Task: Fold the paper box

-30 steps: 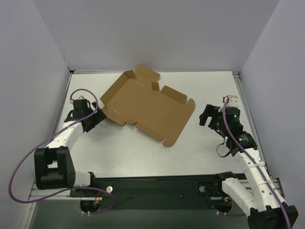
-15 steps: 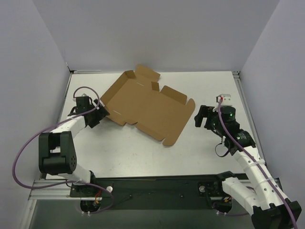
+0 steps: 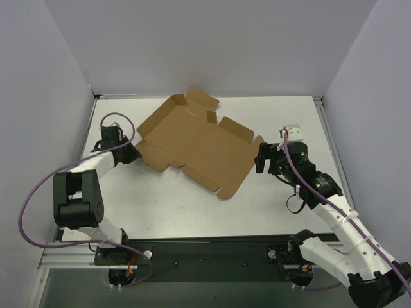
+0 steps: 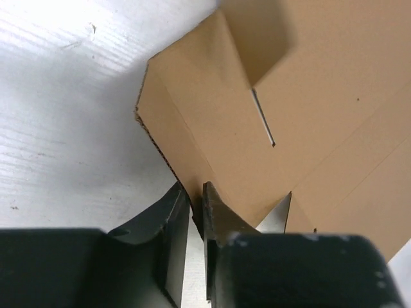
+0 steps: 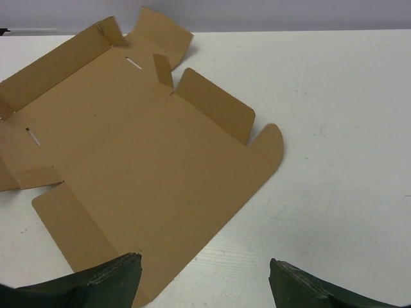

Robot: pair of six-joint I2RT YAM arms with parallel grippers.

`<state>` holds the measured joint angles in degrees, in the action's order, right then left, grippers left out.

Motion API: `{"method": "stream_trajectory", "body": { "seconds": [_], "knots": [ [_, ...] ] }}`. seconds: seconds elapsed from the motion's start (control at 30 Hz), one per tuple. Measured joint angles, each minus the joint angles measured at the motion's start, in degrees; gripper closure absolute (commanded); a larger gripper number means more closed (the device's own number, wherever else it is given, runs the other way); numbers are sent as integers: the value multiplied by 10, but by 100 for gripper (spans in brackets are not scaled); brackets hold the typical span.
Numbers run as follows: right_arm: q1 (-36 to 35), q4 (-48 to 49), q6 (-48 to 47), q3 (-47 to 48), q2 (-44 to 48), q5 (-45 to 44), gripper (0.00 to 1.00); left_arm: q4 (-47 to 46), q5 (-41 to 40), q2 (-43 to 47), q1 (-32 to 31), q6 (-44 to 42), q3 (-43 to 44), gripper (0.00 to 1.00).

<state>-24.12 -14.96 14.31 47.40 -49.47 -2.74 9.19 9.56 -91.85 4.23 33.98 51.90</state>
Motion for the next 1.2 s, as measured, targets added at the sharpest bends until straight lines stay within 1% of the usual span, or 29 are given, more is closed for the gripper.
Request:
{"method": "stream_trajectory", "body": {
  "seconds": [0.03,0.07,0.1,0.13,0.17,0.3,0.4,0.6,0.77,0.87,0.97,1.07,1.13,1.2],
  "knots": [
    [-9,-3,0,4,-1,-3,19,0,0,0,0,-7,1,87],
    [-18,-6,-1,8,-2,-7,19,-2,1,-2,0,-11,3,94],
    [-28,-8,-3,12,-3,-9,19,-3,2,-3,0,-17,6,94],
    [-38,-10,-5,17,-4,-10,19,-5,5,-5,-1,-24,11,99],
    [-48,-13,-9,23,-6,-9,19,-5,10,-6,-2,-34,17,100],
    [-79,-36,-23,60,-22,-3,19,-11,28,-1,-24,-84,36,100],
    [-103,-47,-40,99,-42,4,18,-16,58,16,-35,-120,36,100],
    [-146,-71,-98,186,-96,18,18,-28,180,68,-34,-188,43,100],
    [-169,-78,-202,248,-154,37,18,-29,301,133,-35,-242,60,100],
    [-172,-83,-257,284,-187,45,18,-19,347,152,-35,-264,72,100],
    [-172,-85,-304,323,-220,40,19,-12,374,164,-36,-277,75,100],
    [-170,-87,-299,362,-247,7,20,-3,378,177,-36,-283,75,100],
    [-163,-85,-258,381,-254,-12,20,-2,377,190,-41,-285,71,100],
    [-158,-83,-188,384,-250,-25,20,-2,373,205,-50,-286,67,100]
  ]
}}
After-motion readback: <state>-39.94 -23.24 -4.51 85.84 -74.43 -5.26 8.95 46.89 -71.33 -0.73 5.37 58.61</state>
